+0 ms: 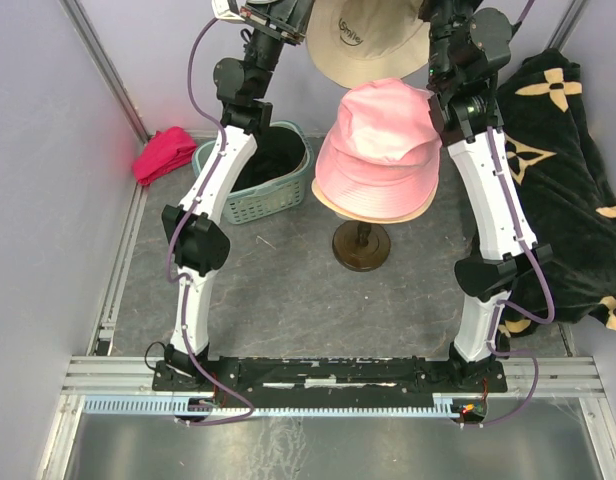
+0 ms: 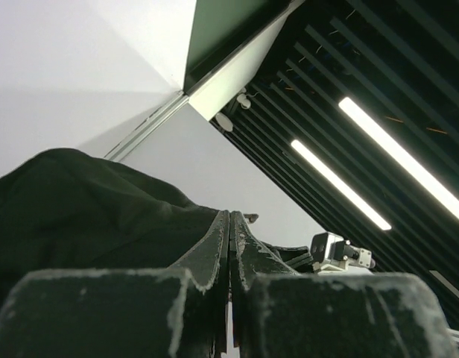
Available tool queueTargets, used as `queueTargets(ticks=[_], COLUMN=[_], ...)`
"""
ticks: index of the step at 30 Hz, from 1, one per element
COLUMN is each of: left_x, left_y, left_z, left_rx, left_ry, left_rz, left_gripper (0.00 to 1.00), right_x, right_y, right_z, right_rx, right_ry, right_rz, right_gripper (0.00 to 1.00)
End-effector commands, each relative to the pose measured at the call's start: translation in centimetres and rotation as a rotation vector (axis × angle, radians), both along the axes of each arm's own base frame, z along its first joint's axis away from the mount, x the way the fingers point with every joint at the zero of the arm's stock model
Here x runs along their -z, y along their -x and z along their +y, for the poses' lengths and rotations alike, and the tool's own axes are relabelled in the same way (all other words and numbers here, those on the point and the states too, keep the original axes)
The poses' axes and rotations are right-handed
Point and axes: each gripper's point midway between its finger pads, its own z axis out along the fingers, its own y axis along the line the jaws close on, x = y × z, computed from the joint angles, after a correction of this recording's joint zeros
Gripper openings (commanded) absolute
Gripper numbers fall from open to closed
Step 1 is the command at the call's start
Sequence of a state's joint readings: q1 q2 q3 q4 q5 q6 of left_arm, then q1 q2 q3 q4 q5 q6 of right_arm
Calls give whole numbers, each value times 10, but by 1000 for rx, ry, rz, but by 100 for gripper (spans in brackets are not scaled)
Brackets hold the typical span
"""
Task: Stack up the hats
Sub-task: Stack the hat on the hat.
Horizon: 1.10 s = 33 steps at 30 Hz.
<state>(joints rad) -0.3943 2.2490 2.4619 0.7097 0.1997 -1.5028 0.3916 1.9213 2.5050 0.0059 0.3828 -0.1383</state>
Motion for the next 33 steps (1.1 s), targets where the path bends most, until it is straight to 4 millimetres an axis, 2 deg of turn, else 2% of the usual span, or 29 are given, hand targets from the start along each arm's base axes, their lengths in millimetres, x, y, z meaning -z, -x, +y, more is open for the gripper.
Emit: queueTargets(ticks=[1, 7, 11, 14, 19, 22, 24, 28, 33], left_x=[-19, -12, -5, 3, 17, 40, 49, 49, 48], left_y=[19, 17, 15, 16, 23, 20, 23, 30, 35], left_z=[7, 0, -8, -14, -19, -21, -14, -3, -7], left_rx=[35, 50, 63, 65, 7, -59, -102, -138, -112], left_ry=[46, 7, -49, -98, -253, -381, -407, -422, -459], left_rz=[-56, -44, -21, -8, 0, 39, 53, 49, 36], left_gripper=[3, 3, 4, 19, 36, 43, 48, 52, 57], right_x=[-27, -18, -22, -24, -25, -27, -27, -26, -27], right_y=[16, 13, 20, 22, 24, 26, 27, 27, 26], right_z=[-20, -19, -15, -16, -17, -17, -16, -16, -14], right_rx=[34, 5, -32, -31, -29, -31, -34, -38, -47], right_ry=[-64, -61, -57, -57, -54, -52, -51, -52, -51], right_rz=[-95, -70, -77, -79, -79, -82, -83, -81, -85], right_gripper=[2, 2, 2, 2, 2, 2, 2, 2, 2])
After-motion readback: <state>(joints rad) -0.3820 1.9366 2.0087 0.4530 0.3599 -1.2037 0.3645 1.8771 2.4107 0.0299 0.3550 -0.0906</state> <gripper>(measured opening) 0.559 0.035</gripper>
